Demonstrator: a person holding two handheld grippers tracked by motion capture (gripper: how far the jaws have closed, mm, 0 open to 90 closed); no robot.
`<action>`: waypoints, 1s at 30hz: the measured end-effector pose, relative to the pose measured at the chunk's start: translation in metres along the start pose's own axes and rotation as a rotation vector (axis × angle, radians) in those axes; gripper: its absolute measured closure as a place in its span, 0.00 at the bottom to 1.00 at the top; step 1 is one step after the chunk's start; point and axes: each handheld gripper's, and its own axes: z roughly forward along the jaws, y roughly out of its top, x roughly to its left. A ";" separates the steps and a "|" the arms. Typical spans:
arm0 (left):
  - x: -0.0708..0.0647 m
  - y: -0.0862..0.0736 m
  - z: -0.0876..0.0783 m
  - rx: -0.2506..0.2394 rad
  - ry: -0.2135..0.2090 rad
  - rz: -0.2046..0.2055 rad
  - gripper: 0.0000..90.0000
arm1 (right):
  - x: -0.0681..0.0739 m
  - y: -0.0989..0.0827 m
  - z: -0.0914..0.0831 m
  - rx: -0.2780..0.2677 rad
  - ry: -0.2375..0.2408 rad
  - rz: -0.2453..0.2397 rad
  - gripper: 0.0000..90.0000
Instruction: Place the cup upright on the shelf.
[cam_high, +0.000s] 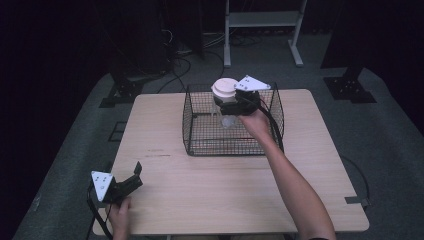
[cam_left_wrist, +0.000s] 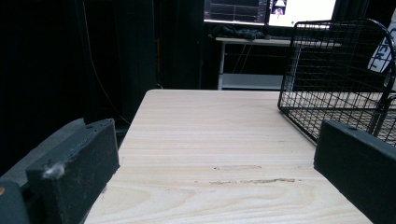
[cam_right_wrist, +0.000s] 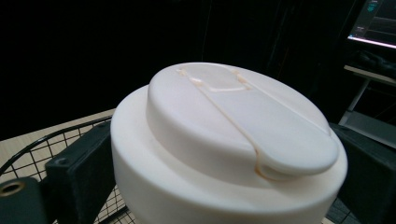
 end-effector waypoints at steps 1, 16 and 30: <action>0.000 0.000 0.000 0.000 0.001 0.001 0.00 | -0.001 -0.001 0.001 0.004 0.000 0.002 0.05; 0.000 0.000 0.000 0.000 0.003 0.000 0.00 | -0.003 -0.012 0.011 0.020 -0.006 0.018 0.05; 0.000 0.000 0.000 -0.001 0.002 -0.001 0.00 | -0.006 -0.022 0.018 0.027 -0.012 0.026 0.05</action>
